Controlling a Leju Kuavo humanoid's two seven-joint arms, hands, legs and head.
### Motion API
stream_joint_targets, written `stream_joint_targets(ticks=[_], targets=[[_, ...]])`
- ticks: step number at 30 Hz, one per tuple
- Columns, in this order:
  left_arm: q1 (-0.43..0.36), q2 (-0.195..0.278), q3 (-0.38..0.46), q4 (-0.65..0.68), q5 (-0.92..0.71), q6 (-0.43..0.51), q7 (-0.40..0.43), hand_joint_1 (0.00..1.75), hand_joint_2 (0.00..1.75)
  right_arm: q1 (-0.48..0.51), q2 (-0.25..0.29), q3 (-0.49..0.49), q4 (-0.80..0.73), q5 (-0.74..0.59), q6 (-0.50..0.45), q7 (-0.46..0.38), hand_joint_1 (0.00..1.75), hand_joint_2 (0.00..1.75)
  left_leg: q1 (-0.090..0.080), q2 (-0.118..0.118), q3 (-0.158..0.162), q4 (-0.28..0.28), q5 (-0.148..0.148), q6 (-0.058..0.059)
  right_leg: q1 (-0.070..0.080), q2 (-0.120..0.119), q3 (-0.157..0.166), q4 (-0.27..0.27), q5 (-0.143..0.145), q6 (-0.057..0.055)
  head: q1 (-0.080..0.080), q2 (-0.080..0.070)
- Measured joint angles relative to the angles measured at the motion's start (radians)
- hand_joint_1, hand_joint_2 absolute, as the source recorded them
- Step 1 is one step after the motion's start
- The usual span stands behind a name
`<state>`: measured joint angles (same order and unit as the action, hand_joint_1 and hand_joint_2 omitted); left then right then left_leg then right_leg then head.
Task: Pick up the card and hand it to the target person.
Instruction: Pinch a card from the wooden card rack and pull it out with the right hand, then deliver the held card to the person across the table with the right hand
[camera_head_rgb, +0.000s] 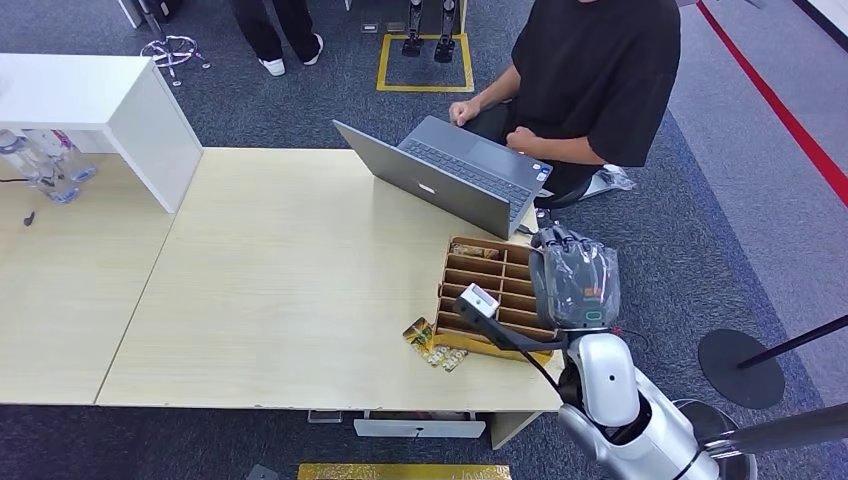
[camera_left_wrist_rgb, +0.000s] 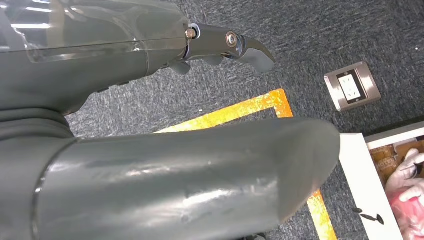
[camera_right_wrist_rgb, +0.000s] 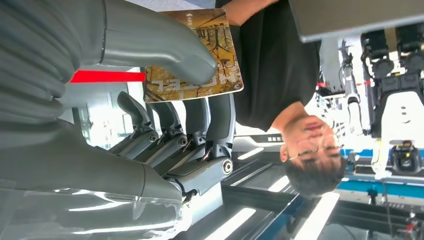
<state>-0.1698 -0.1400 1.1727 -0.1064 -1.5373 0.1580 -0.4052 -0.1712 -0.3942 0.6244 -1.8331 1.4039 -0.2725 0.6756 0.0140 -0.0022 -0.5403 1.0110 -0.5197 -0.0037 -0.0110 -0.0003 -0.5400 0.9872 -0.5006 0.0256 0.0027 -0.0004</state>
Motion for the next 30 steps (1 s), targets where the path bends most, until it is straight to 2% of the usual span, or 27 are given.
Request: stream_joint_targets(ticks=[3,13,19,30], targets=[[0.000,0.000,0.000,0.000,0.000,0.001,0.003,0.00,0.00,-0.001,-0.006,-0.012,-0.006,-0.022,-0.012,0.002,1.63,1.75,0.000,0.000,0.000,0.000,0.000,0.000,0.000,0.000,0.000,0.000,0.000,0.000,0.000,0.000],[-0.012,-0.009,-0.010,0.000,0.000,0.001,0.006,0.00,0.00,-0.013,-0.045,-0.068,0.006,-0.075,-0.076,0.002,1.55,1.75,0.000,0.000,0.000,0.000,0.000,0.000,0.000,0.000,0.000,0.000,0.000,0.000,0.000,0.000],[-0.017,-0.010,-0.027,0.000,0.000,-0.002,0.026,0.00,0.00,-0.036,-0.063,-0.086,0.045,-0.088,-0.076,0.001,1.54,1.75,0.000,0.000,0.000,0.000,0.000,0.000,0.000,0.000,0.000,0.000,0.000,0.000,0.000,0.000],[-0.030,-0.017,-0.067,0.000,0.000,-0.005,0.036,0.00,0.00,-0.108,-0.064,-0.084,0.129,-0.099,-0.060,-0.007,1.52,1.75,0.000,0.000,0.000,0.000,0.000,0.000,0.000,0.000,0.000,0.000,0.000,0.000,0.000,0.000]])
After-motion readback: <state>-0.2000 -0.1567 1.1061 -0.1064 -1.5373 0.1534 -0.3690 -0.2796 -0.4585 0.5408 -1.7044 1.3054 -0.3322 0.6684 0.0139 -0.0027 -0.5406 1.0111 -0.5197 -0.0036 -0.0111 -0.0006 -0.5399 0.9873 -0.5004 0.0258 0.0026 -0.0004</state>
